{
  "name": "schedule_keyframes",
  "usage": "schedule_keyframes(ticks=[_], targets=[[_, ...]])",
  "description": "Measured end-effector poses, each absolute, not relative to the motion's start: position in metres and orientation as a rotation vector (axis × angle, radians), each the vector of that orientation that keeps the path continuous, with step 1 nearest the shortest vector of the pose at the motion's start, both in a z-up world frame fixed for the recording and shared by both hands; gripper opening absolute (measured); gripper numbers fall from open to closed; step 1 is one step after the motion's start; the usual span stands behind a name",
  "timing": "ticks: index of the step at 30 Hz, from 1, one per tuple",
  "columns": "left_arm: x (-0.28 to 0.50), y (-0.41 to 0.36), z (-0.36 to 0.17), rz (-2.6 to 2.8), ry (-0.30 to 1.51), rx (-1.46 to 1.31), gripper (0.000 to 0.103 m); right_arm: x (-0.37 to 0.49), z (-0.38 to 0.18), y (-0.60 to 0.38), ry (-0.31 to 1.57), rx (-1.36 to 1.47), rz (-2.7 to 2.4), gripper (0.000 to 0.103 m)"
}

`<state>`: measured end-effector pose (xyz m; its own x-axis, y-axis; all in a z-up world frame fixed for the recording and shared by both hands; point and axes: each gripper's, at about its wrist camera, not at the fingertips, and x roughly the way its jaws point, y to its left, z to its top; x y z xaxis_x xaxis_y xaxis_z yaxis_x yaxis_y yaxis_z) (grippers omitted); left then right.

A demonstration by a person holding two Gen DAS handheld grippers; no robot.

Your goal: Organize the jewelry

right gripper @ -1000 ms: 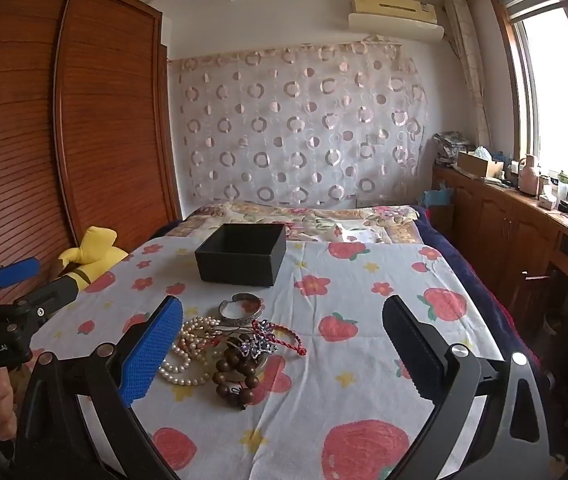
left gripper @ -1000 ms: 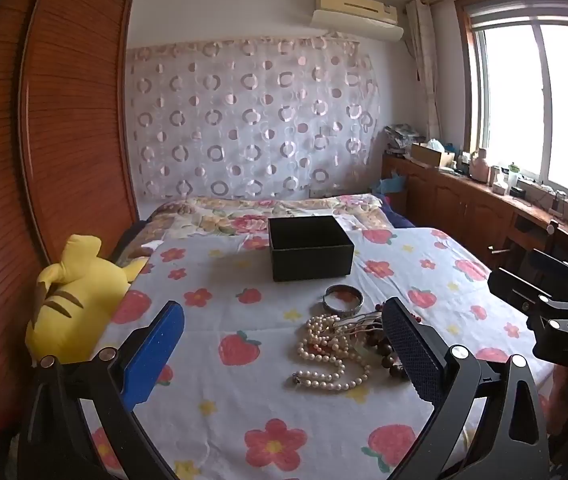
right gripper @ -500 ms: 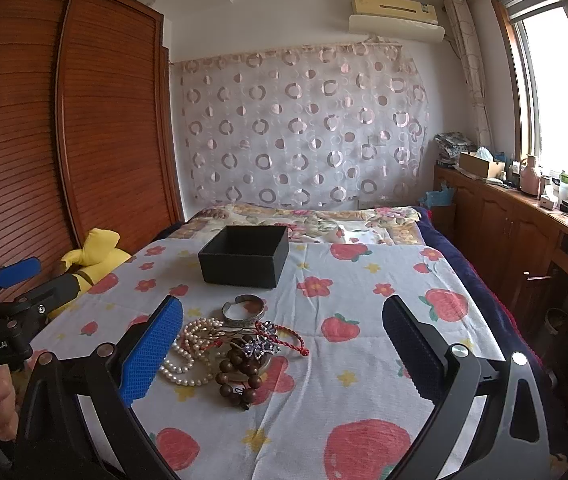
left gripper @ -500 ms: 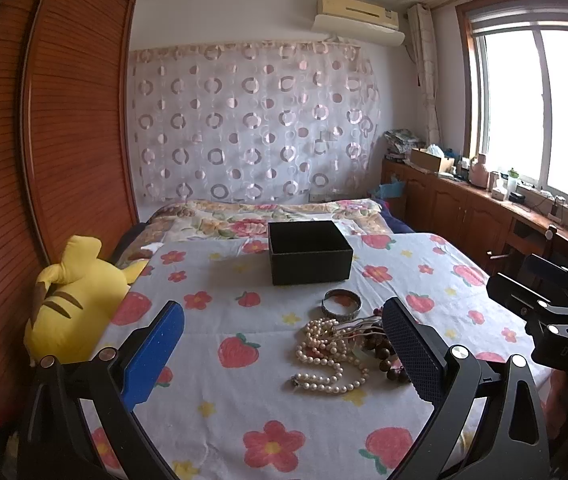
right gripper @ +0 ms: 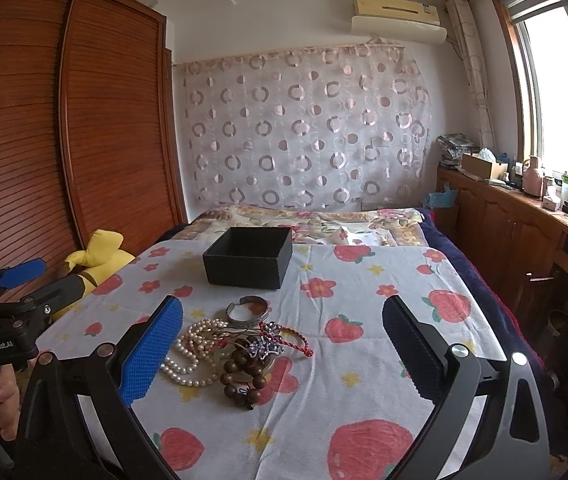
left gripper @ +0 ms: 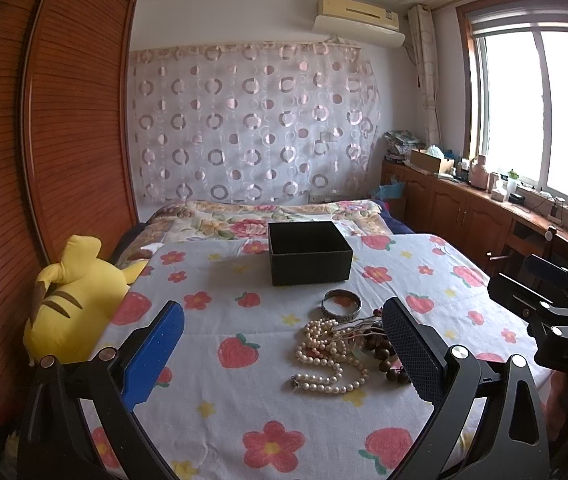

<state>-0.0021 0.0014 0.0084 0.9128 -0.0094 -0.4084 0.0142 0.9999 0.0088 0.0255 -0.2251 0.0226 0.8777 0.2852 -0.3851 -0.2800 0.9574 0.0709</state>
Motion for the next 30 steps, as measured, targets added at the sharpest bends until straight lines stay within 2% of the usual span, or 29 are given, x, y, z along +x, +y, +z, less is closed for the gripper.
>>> schedule_keyframes(ticks=[30], targets=[[-0.0019,0.001,0.0108,-0.012,0.416,0.009,0.096,0.0226,0.0256,-0.2225,0.399,0.019,0.298,0.101]])
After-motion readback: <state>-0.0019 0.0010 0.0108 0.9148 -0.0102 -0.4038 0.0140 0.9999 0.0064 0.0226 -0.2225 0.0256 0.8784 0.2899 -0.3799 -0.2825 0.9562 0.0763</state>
